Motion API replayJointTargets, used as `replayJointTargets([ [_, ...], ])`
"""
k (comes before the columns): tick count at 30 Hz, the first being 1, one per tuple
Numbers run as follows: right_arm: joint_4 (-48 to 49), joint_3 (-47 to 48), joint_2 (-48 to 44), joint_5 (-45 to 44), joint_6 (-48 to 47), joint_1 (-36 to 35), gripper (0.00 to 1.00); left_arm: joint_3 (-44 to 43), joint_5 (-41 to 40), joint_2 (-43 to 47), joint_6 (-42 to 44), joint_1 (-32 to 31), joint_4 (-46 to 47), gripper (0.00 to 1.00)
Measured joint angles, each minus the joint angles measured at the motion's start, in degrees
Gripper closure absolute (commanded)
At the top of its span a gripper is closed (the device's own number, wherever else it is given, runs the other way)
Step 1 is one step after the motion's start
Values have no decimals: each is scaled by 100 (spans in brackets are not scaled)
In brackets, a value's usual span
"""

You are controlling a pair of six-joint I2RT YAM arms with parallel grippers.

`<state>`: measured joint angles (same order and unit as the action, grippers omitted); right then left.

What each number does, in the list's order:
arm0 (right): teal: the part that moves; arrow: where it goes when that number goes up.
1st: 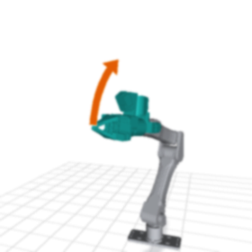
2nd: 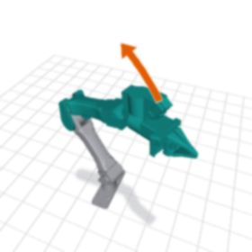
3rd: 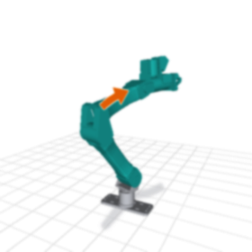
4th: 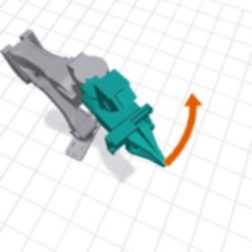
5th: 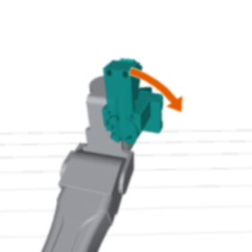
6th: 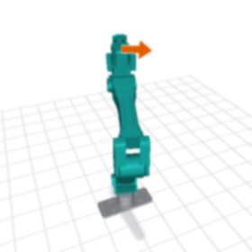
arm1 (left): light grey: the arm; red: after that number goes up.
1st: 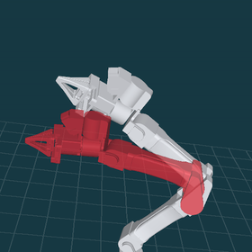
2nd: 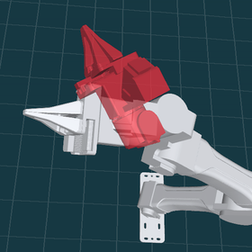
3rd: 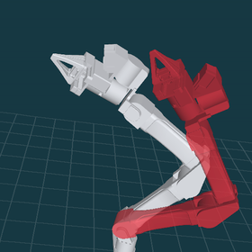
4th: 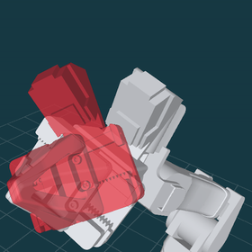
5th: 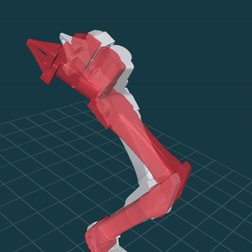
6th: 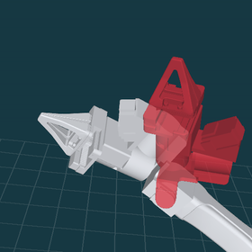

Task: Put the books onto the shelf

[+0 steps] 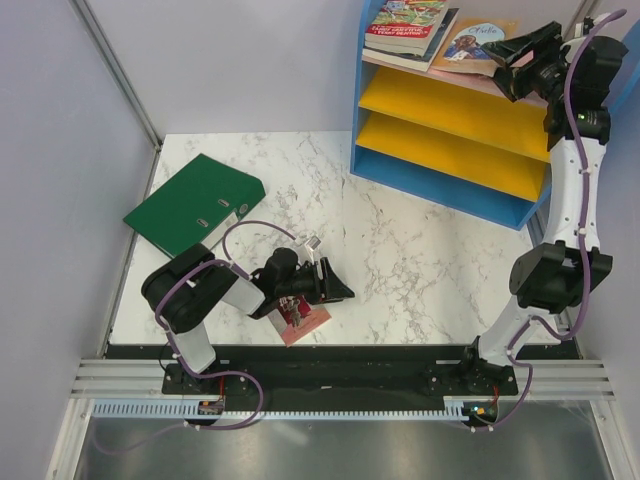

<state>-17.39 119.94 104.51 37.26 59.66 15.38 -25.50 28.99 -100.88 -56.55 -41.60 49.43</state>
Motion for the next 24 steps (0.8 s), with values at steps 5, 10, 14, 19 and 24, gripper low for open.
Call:
replayJointTargets([
  [5,-240,-13,-208,-131,-243,-15,2,17,2,0,0,0,24,33],
  [10,-990,68,-442,-723,-898,-13,2,39,0,22,0,0,31,33],
  [14,-1410,-190,-885,-1329,-1460,26,2,35,-17,219,7,0,-332,33],
  [19,-1917,-1510,-2114,-1971,-2273,76,2,-280,-337,1051,164,-4,-1926,31],
  [24,-2070,-3932,-3609,-1886,-2802,-11,2,-857,-1145,2081,210,31,-3786,28],
])
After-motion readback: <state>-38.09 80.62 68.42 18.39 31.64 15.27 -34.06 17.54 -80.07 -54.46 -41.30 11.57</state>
